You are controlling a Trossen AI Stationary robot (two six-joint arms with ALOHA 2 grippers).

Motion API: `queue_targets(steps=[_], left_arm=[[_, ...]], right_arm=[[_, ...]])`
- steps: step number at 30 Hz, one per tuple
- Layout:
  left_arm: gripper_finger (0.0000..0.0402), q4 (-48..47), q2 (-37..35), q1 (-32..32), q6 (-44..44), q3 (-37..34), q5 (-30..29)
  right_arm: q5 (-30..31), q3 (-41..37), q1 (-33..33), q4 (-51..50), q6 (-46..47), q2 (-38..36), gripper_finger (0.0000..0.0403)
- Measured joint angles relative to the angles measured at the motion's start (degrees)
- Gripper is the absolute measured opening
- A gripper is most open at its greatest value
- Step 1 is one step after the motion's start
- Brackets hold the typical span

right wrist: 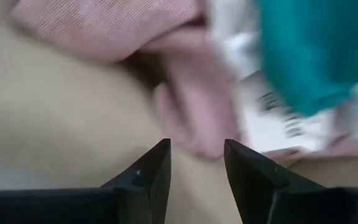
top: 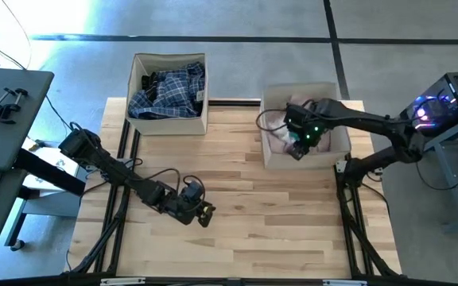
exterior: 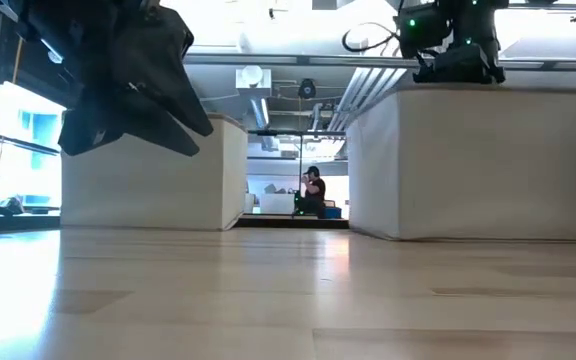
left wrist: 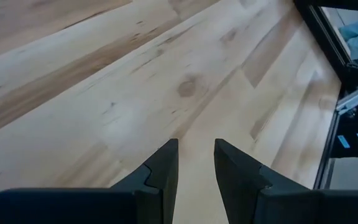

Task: Sort clothes
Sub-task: Adjust the right laundry organizer

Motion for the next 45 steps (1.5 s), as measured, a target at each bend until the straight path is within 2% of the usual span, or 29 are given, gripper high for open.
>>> queue_targets(steps=[5, 9, 14, 18, 20, 24, 26, 30, 35, 40, 45], left_arm=[[0.0092, 0.32, 0.00, -0.55, 0.38, 0.00, -0.02], [0.0092, 0.30, 0.00, -0.80, 0.38, 0.00, -0.28], [0.0092, 0.58, 0.00, -0.78, 0.38, 0.00, -0.39], [0.0092, 1.69, 0.00, -0.80, 0.38, 0.02, -0.42], [0.0092, 1.92, 0.00, -0.80, 0.38, 0.02, -0.44], [0.0092, 1.98, 0.00, -0.89, 0.40, 0.02, -0.42], [0.0092, 1.98, 0.00, -0.89, 0.44, 0.02, -0.42], [0.0092, 2.29, 0.00, -0.89, 0.92, 0.02, -0.42], [0.0086, 9.93, 0.00, -0.87, 5.45, 0.04, 0.13], [0.0069, 20.95, 0.00, -0.68, 11.44, 0.11, 0.21], [0.0052, 22.35, 0.00, -0.58, 14.49, 2.86, 0.28]], right_arm=[[0.33, 0.00, 3.88, 0.41, 4.12, 0.00, 0.0138], [6.45, 0.69, 4.54, 1.92, 3.58, -0.05, 0.0138], [11.89, 8.06, 5.71, 0.35, 3.53, -1.70, 0.0137], [11.75, 15.22, 12.39, 0.90, 2.78, -4.36, 0.0137], [8.18, 17.40, 18.20, 2.21, -0.39, -5.55, 0.0137], [-6.09, 16.98, 31.47, 4.36, -5.03, -5.88, 0.0137], [-8.15, 14.26, 37.51, 5.33, -4.06, -5.84, 0.0137], [-0.43, 5.79, 43.32, 5.10, 3.03, -5.61, 0.0137], [11.21, -2.80, 41.58, 5.11, 10.27, -5.64, 0.0137], [20.87, -6.21, 37.06, 3.34, 8.95, -5.66, 0.0137], [26.46, -5.64, 32.91, 1.39, 2.41, -5.66, 0.0137]])
